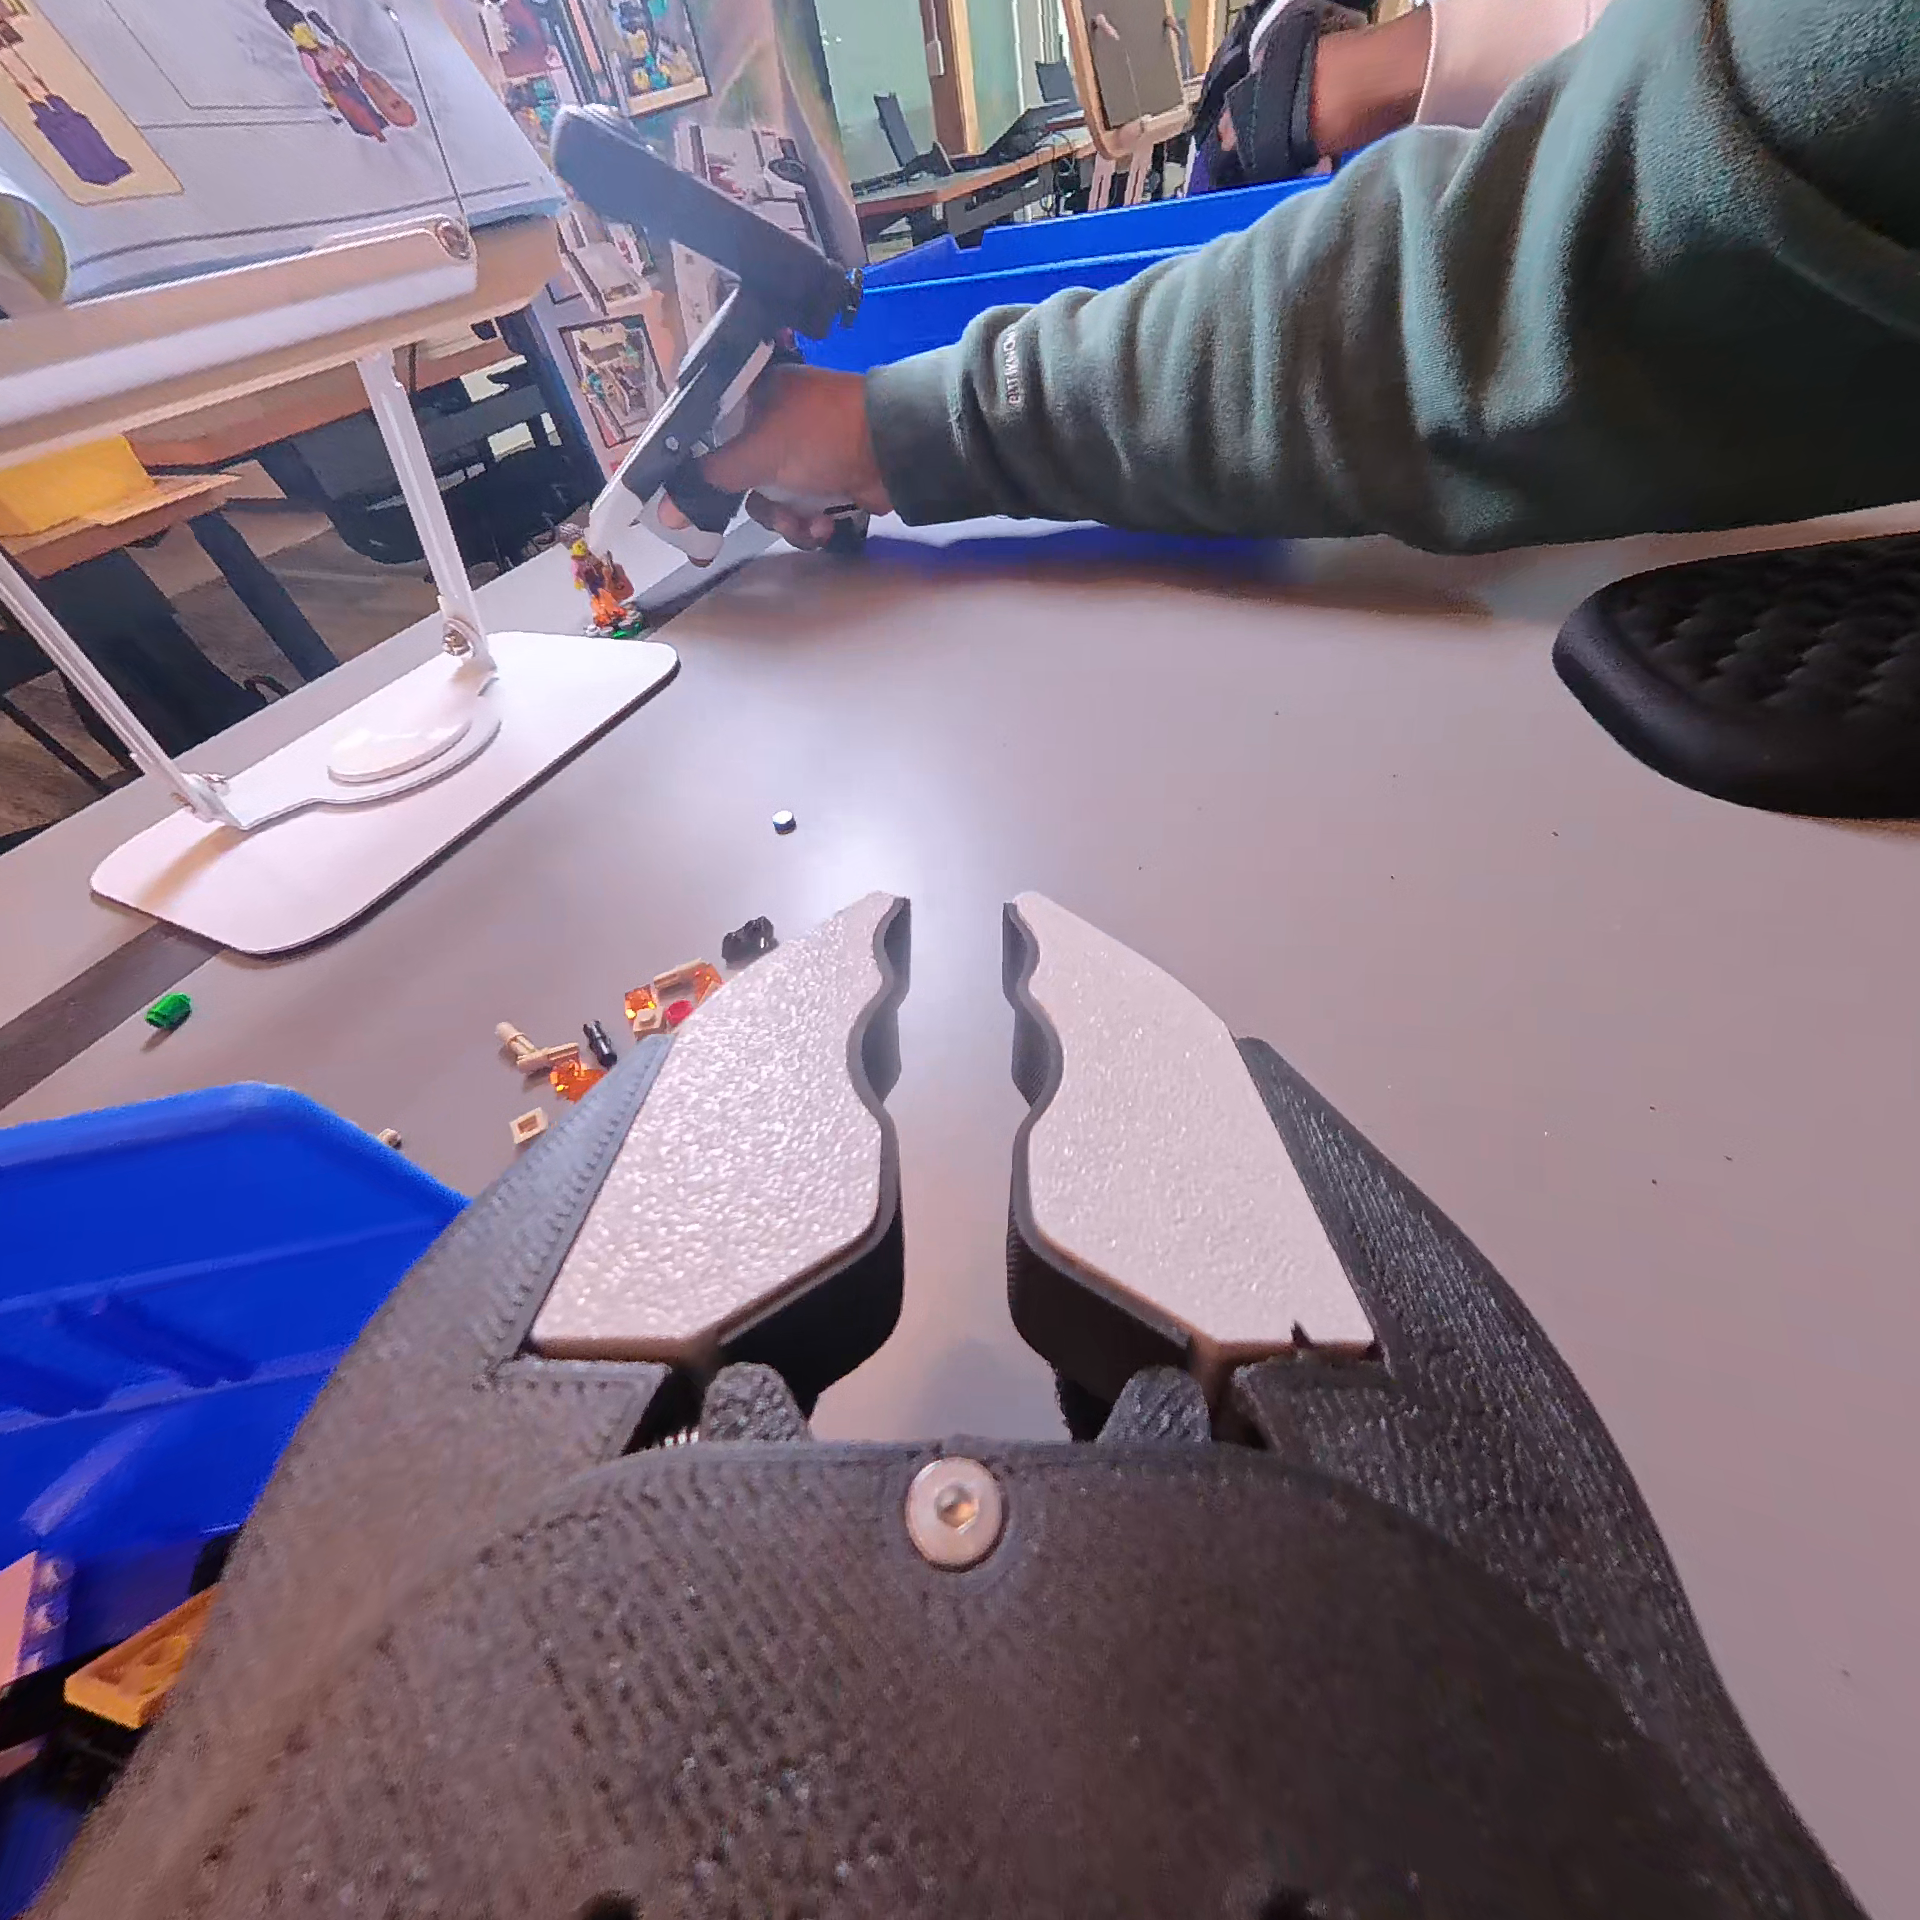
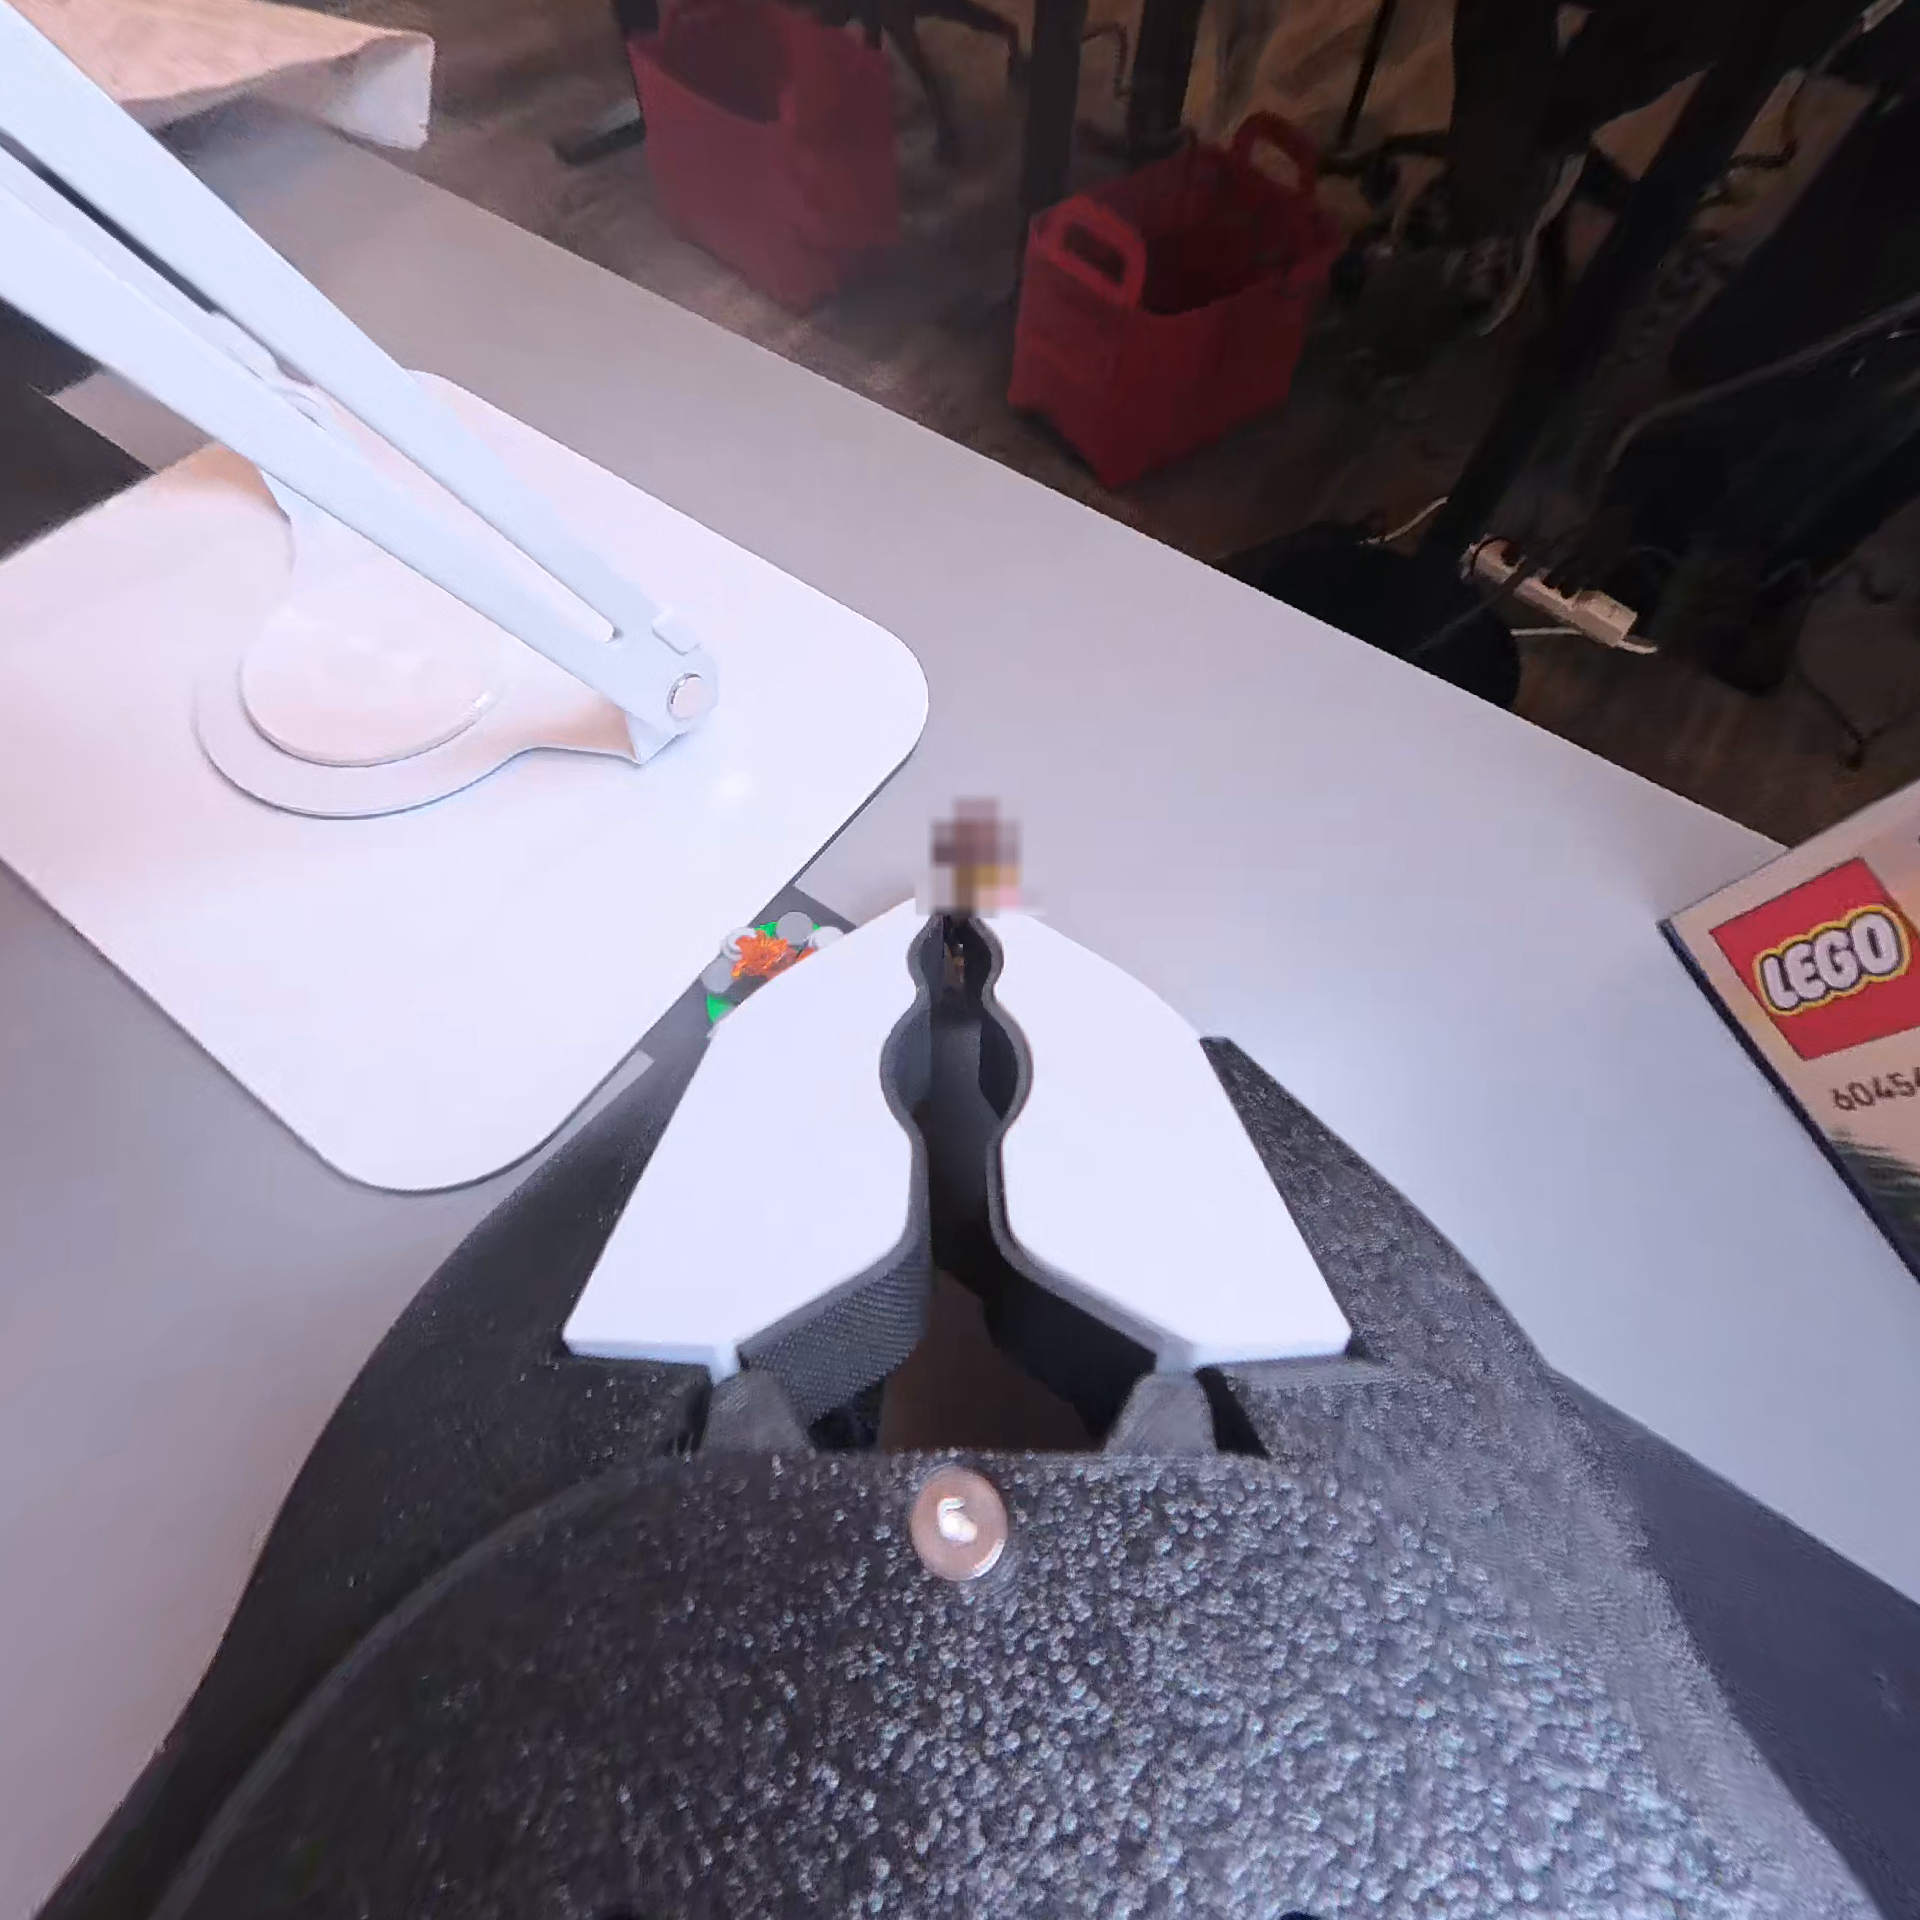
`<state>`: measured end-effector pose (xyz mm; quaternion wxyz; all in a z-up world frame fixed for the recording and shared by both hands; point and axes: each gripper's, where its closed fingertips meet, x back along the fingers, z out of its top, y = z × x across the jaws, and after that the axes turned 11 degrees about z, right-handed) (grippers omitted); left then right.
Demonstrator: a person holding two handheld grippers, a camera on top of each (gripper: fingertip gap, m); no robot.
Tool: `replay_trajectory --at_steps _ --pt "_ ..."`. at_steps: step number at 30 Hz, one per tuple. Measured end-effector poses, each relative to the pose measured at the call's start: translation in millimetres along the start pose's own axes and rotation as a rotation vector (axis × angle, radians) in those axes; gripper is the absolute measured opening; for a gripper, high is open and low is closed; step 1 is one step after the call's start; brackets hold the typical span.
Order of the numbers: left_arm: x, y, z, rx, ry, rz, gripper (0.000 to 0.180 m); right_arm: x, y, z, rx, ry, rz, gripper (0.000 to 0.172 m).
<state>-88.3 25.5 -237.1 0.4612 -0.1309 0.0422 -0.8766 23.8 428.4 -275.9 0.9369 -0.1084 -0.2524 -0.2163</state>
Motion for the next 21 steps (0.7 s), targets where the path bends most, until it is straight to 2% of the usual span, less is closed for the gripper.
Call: replay_trajectory --at_steps 3,6,10,15,18,21 --pt "0.4 2.5 2.2 -0.01 0.004 -0.003 0.017 18.6 -17.1 1.5 -0.03 0.07 0.035 0.003" --pt "0.1 5.3 5.0 -0.014 0.008 -0.004 0.017 44.2 -58.5 2.1 -0.071 0.149 0.142 0.003" --pt "-4.8 5.1 12.3 0.009 0.006 0.007 0.017 82.8 -159.2 1.3 -0.132 0.24 0.47 0.003" --pt "-24.1 3.8 31.5 0.142 -0.007 -0.021 0.021 136.7 -288.1 1.5 -0.185 0.305 0.867 0.003" --pt "-35.3 15.3 56.1 0.248 0.046 -0.11 0.027 152.5 -338.2 -6.3 -0.162 0.302 0.988 0.003" --pt "-44.0 26.7 68.2 0.27 0.063 -0.164 0.031 159.3 -366.4 -15.5 -0.13 0.293 1.051 0.003"
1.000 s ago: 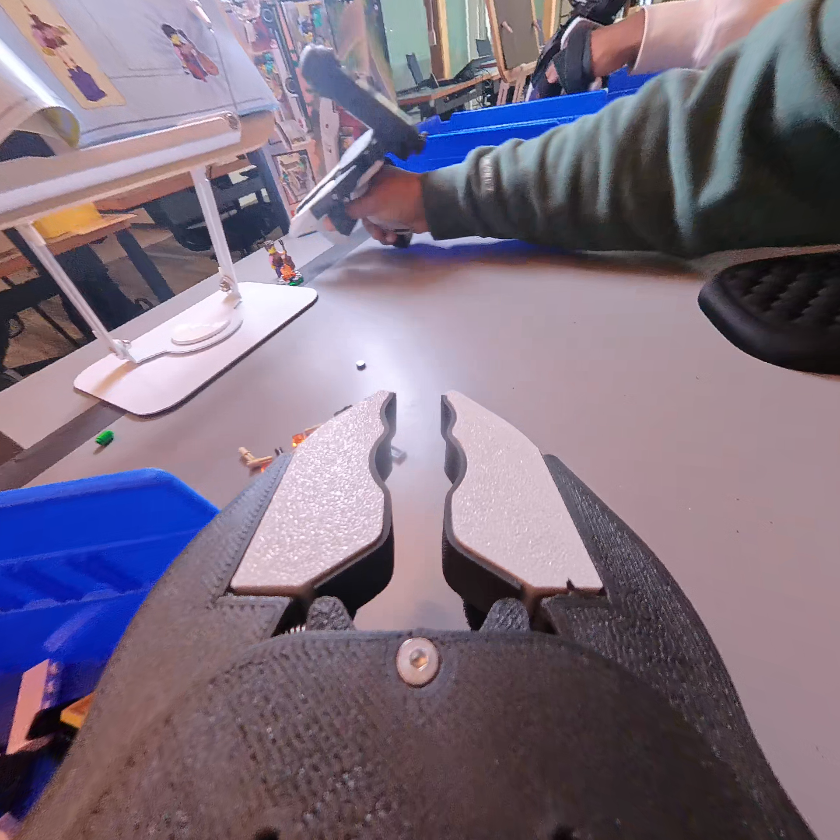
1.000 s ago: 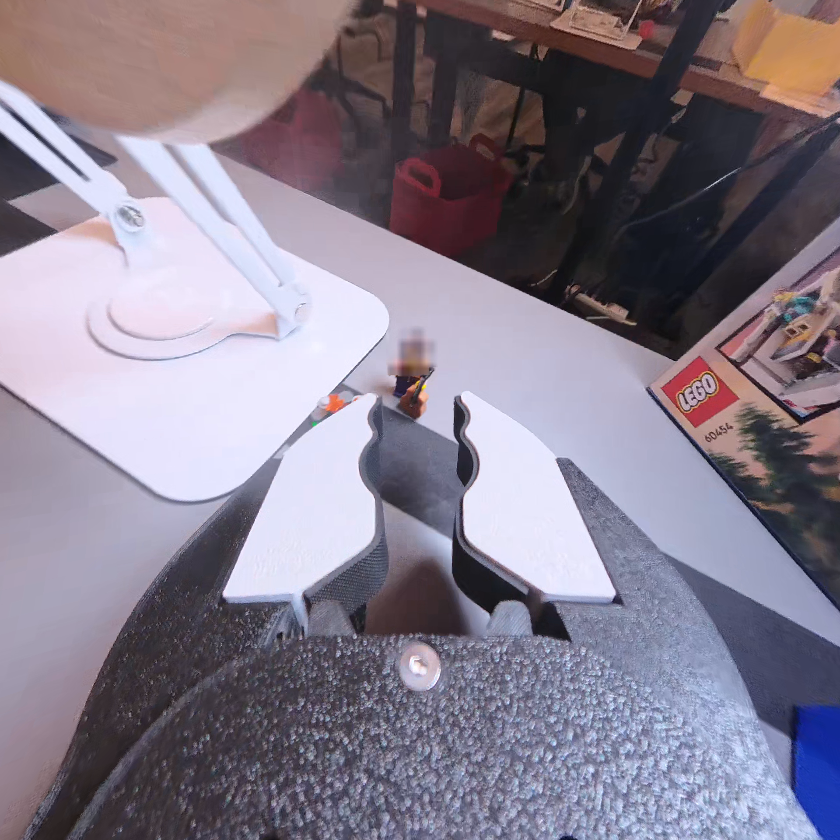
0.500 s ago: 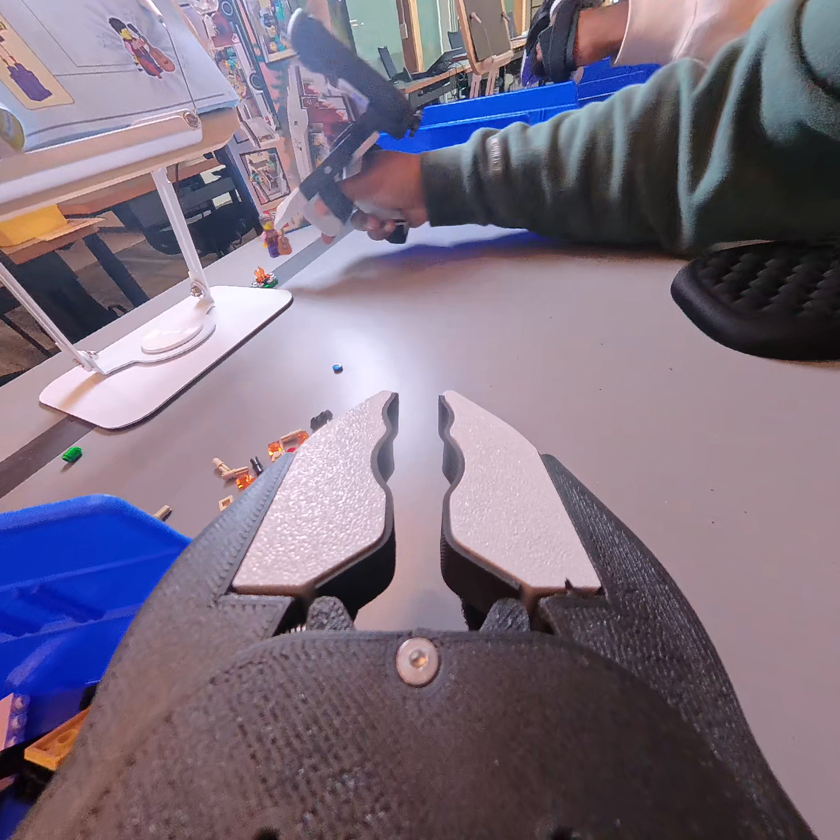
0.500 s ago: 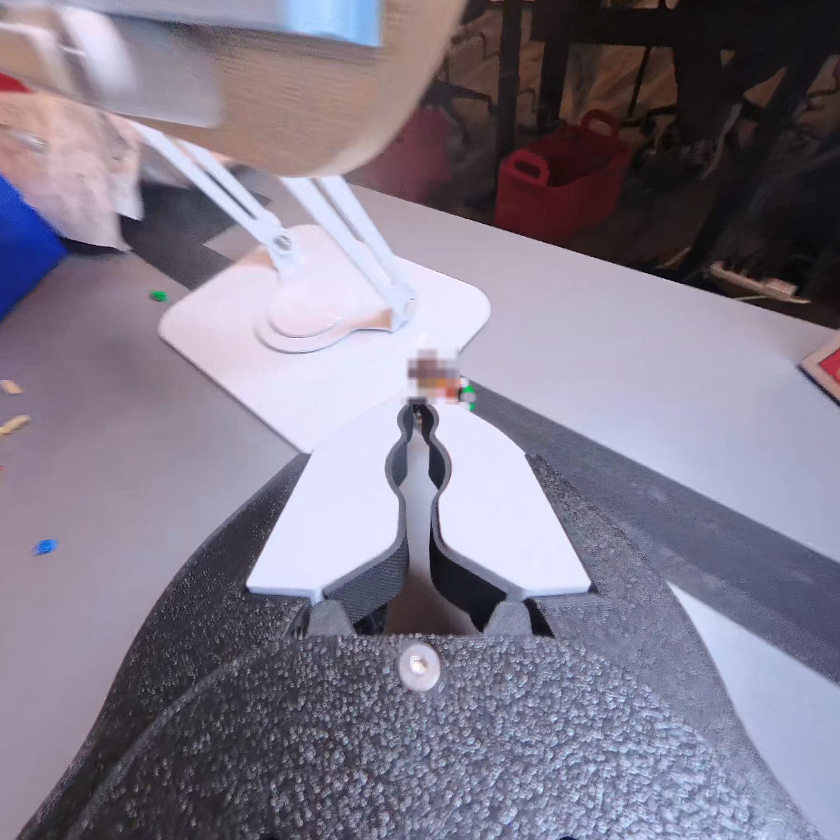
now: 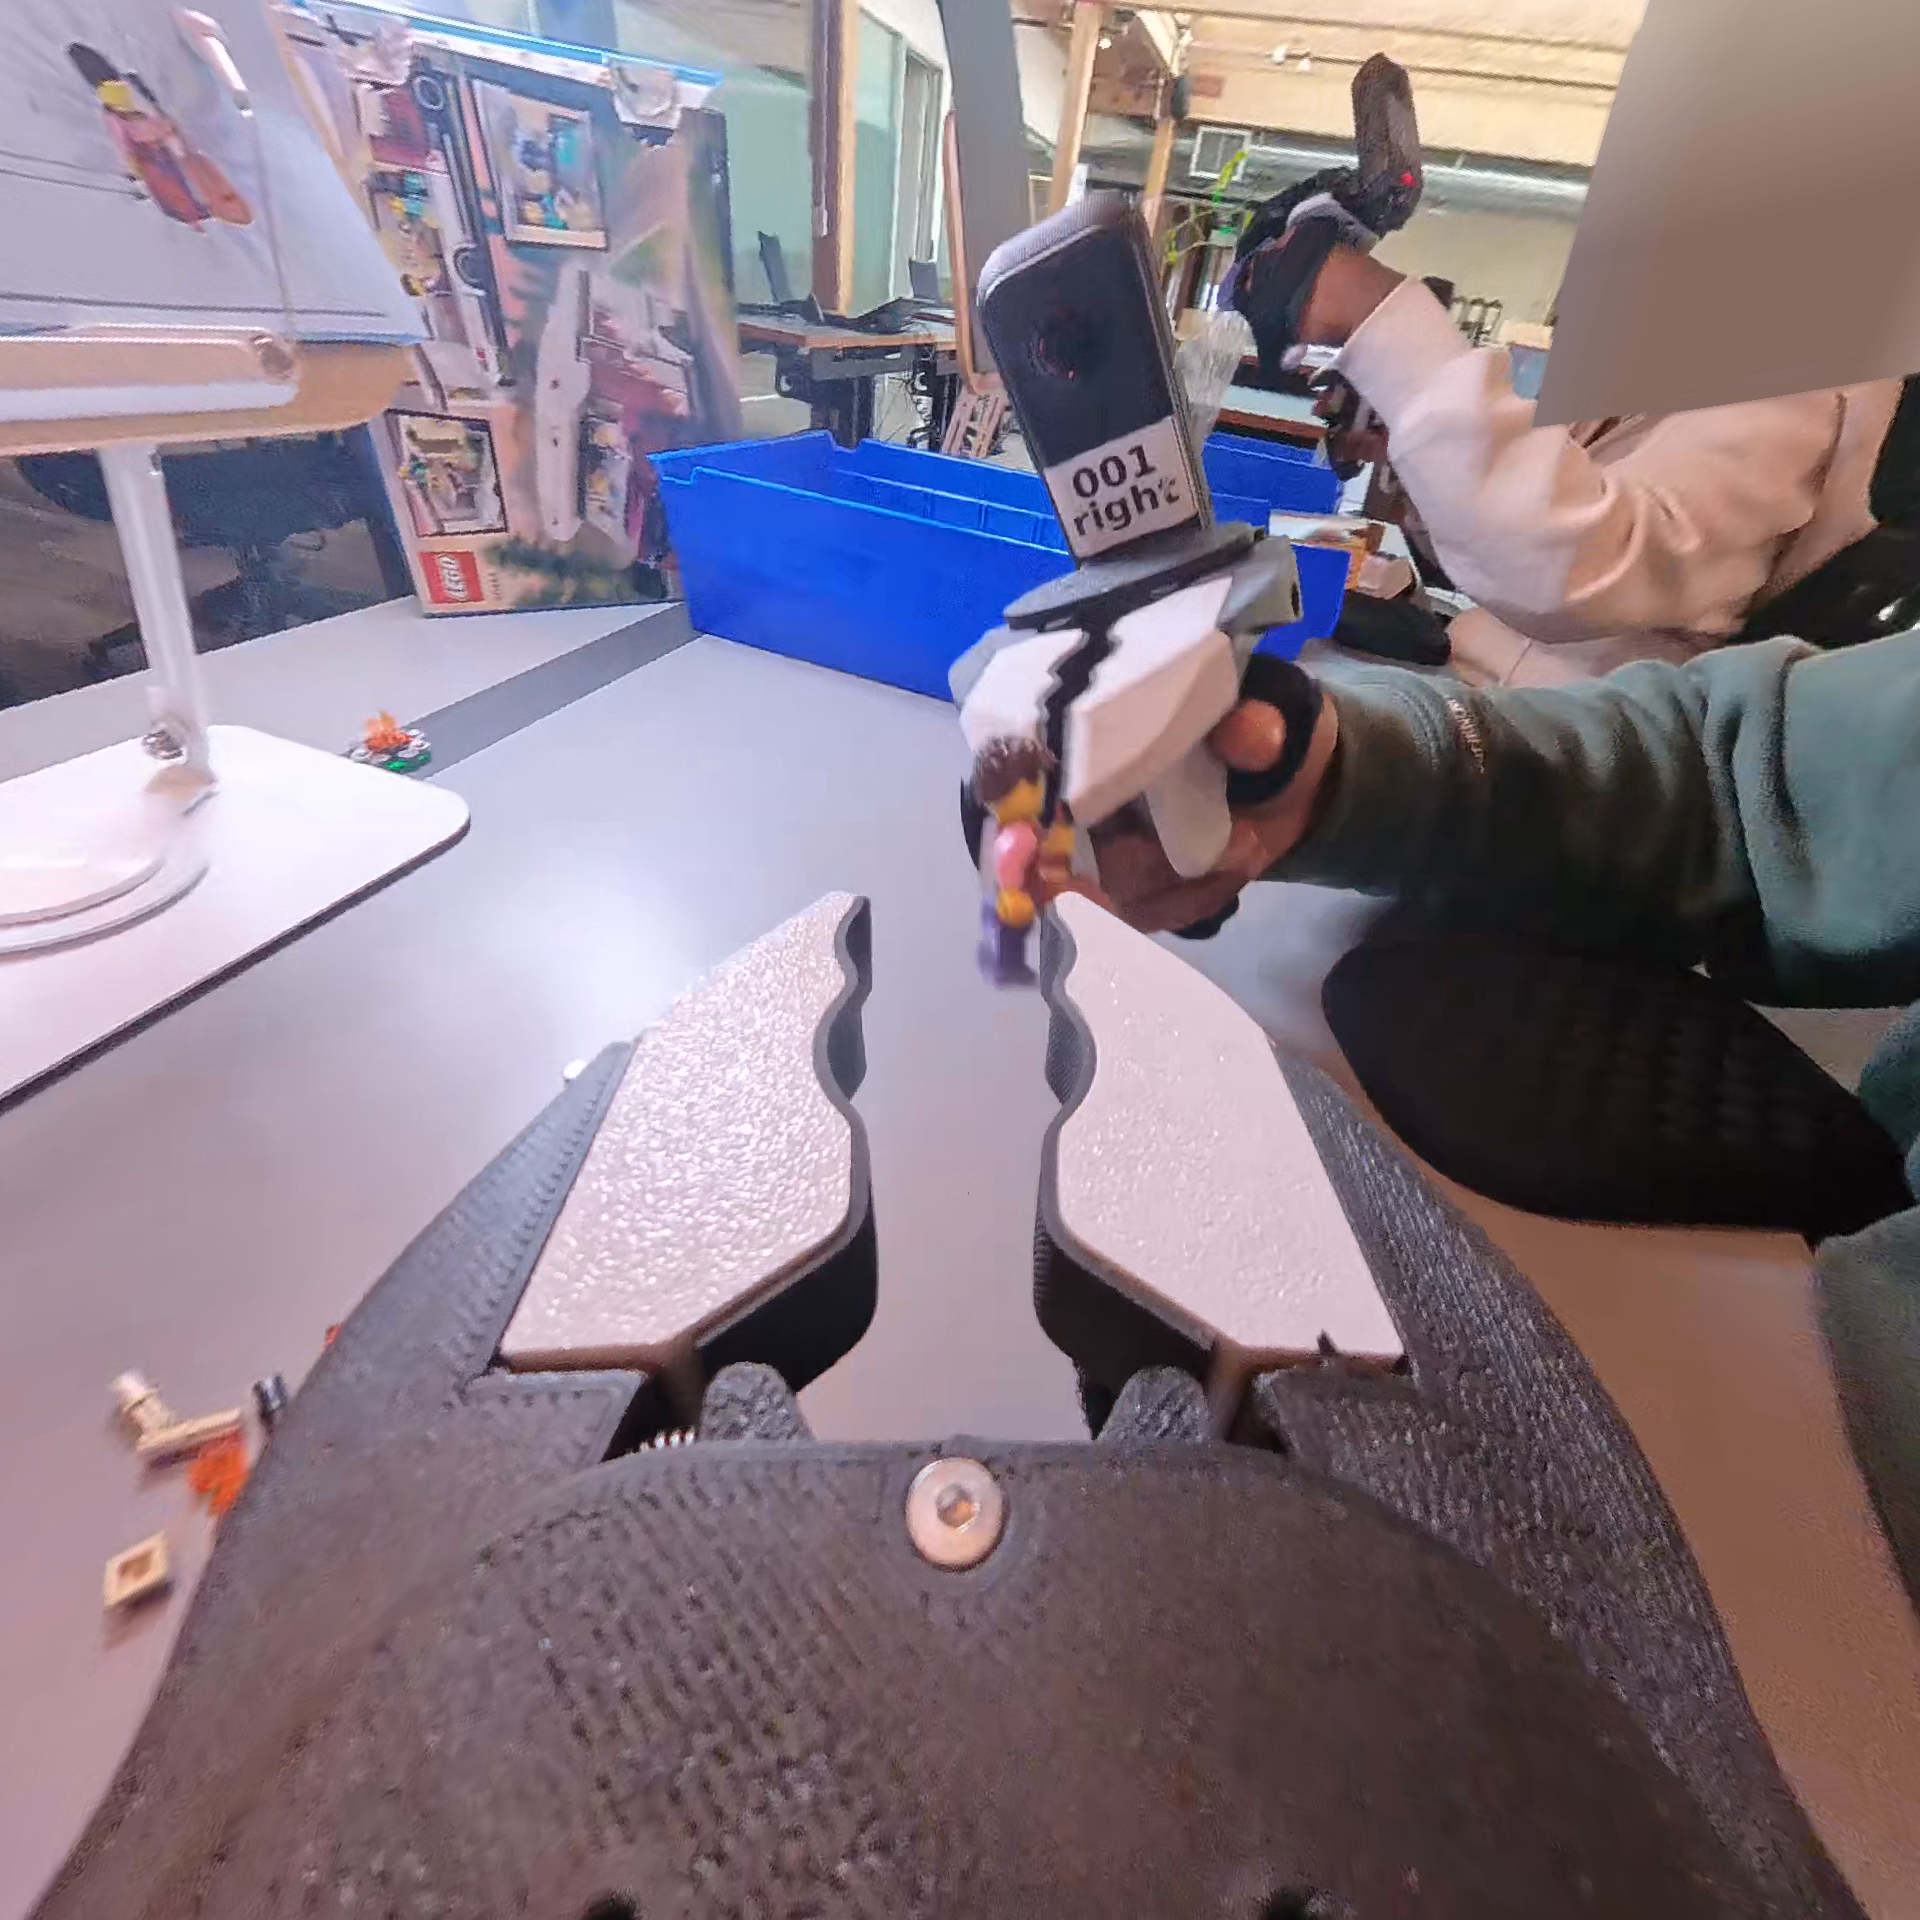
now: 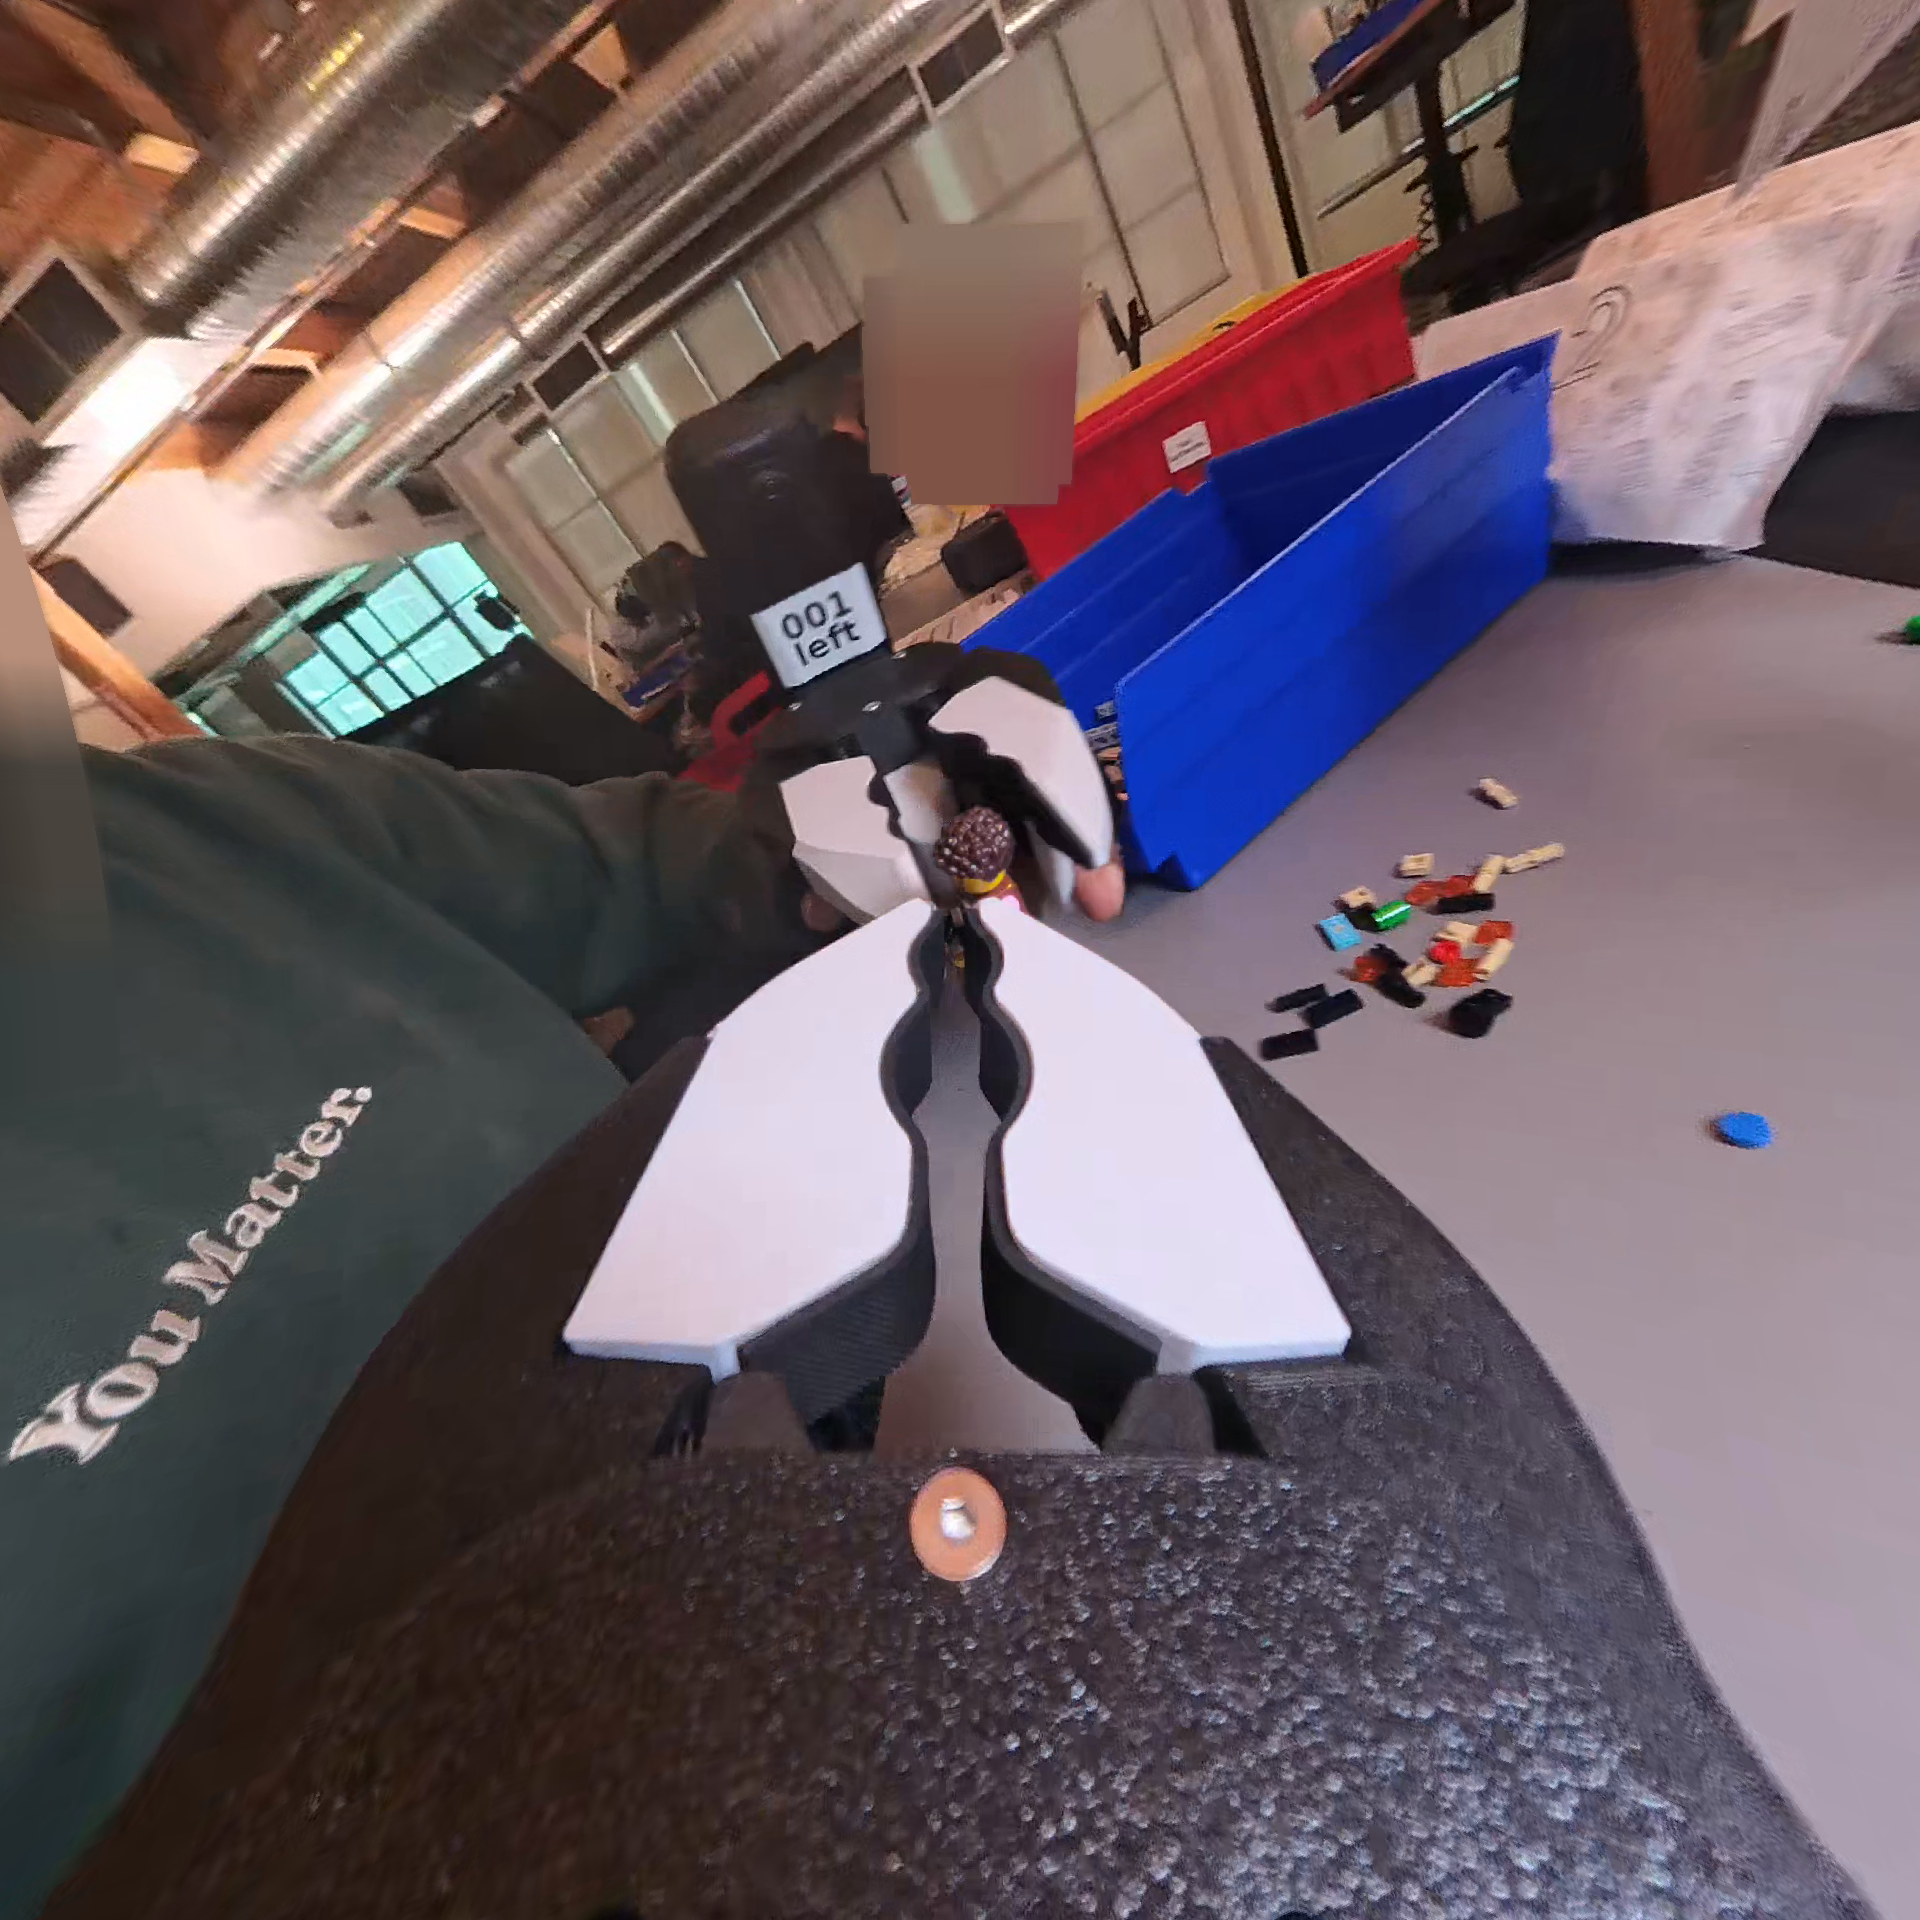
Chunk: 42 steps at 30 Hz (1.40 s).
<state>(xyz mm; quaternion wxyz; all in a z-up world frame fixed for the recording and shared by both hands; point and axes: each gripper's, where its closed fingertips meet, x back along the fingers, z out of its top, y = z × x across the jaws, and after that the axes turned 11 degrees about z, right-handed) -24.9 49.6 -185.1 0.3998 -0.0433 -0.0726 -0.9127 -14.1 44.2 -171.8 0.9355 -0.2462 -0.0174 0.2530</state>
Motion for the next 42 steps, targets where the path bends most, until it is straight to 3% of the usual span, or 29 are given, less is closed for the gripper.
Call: replay_trajectory --at_steps 3,10,15,17,20,22,26,30,32,36,42 --pt "-2.3 15.5 -5.1 -0.02 -0.032 -0.086 0.01 -4.3 -5.4 -7.6 0.006 -0.014 0.017 0.003" --pt "0.4 22.6 -20.4 0.062 -0.107 -0.157 0.009 -5.3 -8.3 -25.9 0.023 -0.094 0.056 0.003" --pt "-2.8 14.3 -35.4 0.157 -0.176 -0.147 0.009 -6.2 3.2 -39.3 0.295 -0.224 -0.082 0.002" --pt "-4.8 -4.2 -42.3 0.162 -0.195 -0.069 0.009 -14.5 -16.4 -45.0 0.342 -0.237 0.023 0.002" --pt "1.6 -8.4 -39.4 0.173 -0.182 -0.088 0.009 -21.9 -17.8 -54.9 0.509 -0.349 -0.042 0.003" --pt "3.6 -6.1 -33.7 0.173 -0.164 -0.094 0.009 -17.5 -16.0 -54.6 0.436 -0.358 -0.035 0.002" --pt "4.0 -9.1 -35.6 0.226 -0.161 -0.101 0.009 6.5 16.7 -86.9 0.167 -0.539 -0.106 0.003" --pt "2.8 -10.3 -43.5 0.264 -0.178 -0.112 0.009 15.9 33.4 -103.4 0.125 -0.649 -0.208 0.004" --pt "2.5 -9.2 -45.6 0.275 -0.186 -0.123 0.009 23.0 43.9 -105.0 0.135 -0.68 -0.282 0.014" --pt "1.6 -5.4 -49.6 0.266 -0.201 -0.138 0.009 26.5 47.6 -89.2 0.166 -0.626 -0.323 0.034" --pt "-0.7 7.0 -56.2 0.098 -0.233 -0.138 0.009 7.1 19.4 -47.5 0.118 -0.352 -0.168 0.033"
